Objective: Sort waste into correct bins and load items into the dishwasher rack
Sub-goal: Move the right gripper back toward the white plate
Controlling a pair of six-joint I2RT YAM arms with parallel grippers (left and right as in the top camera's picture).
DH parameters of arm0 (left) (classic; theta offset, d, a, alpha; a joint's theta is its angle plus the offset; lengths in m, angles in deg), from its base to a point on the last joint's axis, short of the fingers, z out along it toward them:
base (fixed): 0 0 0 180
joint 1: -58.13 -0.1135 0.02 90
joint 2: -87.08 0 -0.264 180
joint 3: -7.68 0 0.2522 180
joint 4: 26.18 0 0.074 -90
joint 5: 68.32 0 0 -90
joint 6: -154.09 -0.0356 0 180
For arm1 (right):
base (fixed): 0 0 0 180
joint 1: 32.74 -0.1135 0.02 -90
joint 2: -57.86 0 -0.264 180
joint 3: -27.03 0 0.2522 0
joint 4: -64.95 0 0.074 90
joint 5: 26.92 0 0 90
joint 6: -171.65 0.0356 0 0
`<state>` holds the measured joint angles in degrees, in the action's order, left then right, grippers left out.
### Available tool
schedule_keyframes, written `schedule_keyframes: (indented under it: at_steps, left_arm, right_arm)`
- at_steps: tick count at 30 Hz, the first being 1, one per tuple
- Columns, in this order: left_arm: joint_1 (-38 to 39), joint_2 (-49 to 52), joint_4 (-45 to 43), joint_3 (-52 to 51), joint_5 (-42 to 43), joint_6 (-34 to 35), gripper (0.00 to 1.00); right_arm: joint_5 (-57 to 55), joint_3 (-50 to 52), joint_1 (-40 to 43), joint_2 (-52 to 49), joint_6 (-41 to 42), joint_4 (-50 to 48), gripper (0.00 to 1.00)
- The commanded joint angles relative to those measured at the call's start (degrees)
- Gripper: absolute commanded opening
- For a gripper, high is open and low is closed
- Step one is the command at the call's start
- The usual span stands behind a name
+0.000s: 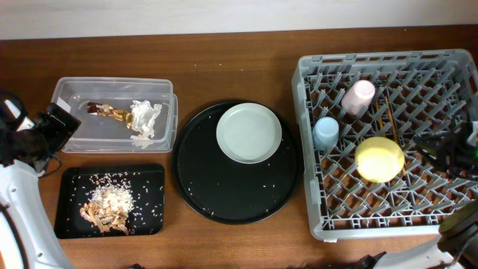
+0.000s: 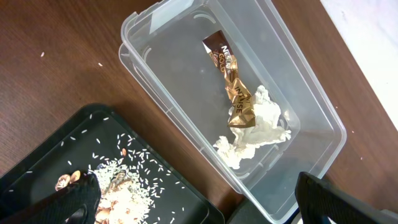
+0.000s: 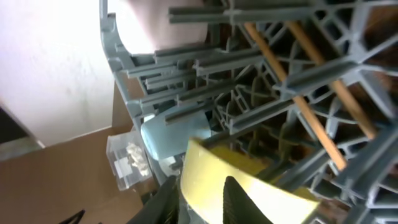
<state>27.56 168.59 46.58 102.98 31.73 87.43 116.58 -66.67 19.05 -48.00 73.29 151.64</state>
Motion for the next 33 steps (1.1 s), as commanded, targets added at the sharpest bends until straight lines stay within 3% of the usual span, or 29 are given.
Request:
schedule_keyframes:
  at_steps: [1, 3, 5, 8, 11, 15, 18, 22, 26, 33]
  left_arm:
    - [-0.24, -1.18, 0.07, -0.11, -0.02, -0.94, 0.99]
    - [-0.24, -1.18, 0.07, -0.11, -0.02, -0.94, 0.99]
    - [-0.24, -1.18, 0.07, -0.11, -0.02, -0.94, 0.99]
    - [-0.24, -1.18, 0.07, -0.11, -0.02, -0.94, 0.99]
    - [-0.24, -1.18, 0.07, -0.11, -0.02, -0.94, 0.99]
    - [-0.24, -1.18, 0.07, -0.11, -0.02, -0.94, 0.99]
    - [-0.24, -1.18, 0.07, -0.11, -0.02, -0.94, 0.99]
    - [-0.24, -1.18, 0.07, -0.11, -0.02, -0.94, 0.99]
    - [-0.35, -1.07, 0.07, -0.11, -0.02, -0.94, 0.99]
    - [-0.35, -0.98, 0.07, -0.11, -0.02, -0.94, 0.99]
  right_arm:
    - [-4.70, -8.46, -1.44, -0.24, 2.40, 4.48, 0.27]
    - [-8.24, -14.19, -6.69, 0.00, 0.15, 9.33, 0.29]
    - [-12.74, -20.52, -18.05, 0.20, -4.26, 13.35, 0.31]
    - [-23.85, -23.65, -31.56, 0.22, -4.20, 13.68, 0.31]
    - [-36.57, -23.56, -45.92, 0.15, 4.00, 12.09, 0.31]
    - [-36.06, -23.47, -60.67, 0.15, 4.61, 10.69, 0.31]
    - [-36.26, -21.94, -68.48, 0.15, 11.15, 3.41, 0.34]
    - [-48.48, -20.59, -73.64, -1.31, 23.58, -3.30, 0.35]
    - [-55.12, -16.20, -76.48, -3.30, 25.49, -8.74, 0.36]
    - [-55.95, 0.00, -76.48, -4.02, 25.38, -29.97, 0.36]
